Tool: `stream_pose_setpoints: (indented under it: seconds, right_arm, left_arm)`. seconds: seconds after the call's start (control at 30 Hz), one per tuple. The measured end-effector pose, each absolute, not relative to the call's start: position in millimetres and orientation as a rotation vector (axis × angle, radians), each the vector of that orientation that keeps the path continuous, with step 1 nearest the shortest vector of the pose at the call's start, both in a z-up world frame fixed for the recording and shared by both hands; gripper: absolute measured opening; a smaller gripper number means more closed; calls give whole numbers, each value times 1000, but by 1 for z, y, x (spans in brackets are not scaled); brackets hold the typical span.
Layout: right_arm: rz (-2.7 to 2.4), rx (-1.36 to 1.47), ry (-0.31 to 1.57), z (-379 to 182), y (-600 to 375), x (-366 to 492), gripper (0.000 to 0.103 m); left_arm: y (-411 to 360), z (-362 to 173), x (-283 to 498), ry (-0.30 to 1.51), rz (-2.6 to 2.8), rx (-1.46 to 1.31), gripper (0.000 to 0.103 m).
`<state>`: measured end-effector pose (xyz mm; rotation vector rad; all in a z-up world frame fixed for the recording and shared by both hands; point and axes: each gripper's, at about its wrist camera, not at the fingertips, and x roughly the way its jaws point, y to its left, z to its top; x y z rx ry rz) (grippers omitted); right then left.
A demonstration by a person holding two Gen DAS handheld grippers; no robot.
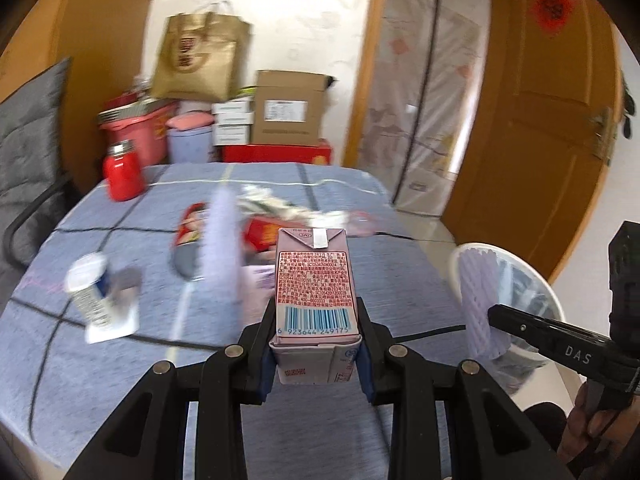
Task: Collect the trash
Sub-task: 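Carry both items over the white bin and open both grippers to drop them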
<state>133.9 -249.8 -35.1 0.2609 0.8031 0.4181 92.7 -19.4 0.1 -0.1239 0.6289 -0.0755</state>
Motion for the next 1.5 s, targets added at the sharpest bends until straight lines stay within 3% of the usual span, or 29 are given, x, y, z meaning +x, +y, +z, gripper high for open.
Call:
stream_pose_setpoints:
  seconds: [0.73, 1.27, 1.37, 1.43, 1.5]
  right_arm:
    - [144, 346, 792, -46, -379, 134, 8]
    - [102, 333, 844, -60, -391, 136, 10]
    - [95, 330, 839, -59, -391, 135, 14]
    - [93, 324, 834, -58, -391, 134, 24]
    - [89, 322, 832, -58, -391, 133, 27]
  left_arm:
    - [-187, -15, 168, 691, -485, -3, 33]
    - [-215, -36, 175, 742, -551, 19, 34]
    - [-212, -34, 175, 735, -544, 16, 35]
    - [-210, -33, 174, 729, -539, 11, 35]
    - [-208, -32, 174, 728, -533, 7, 35]
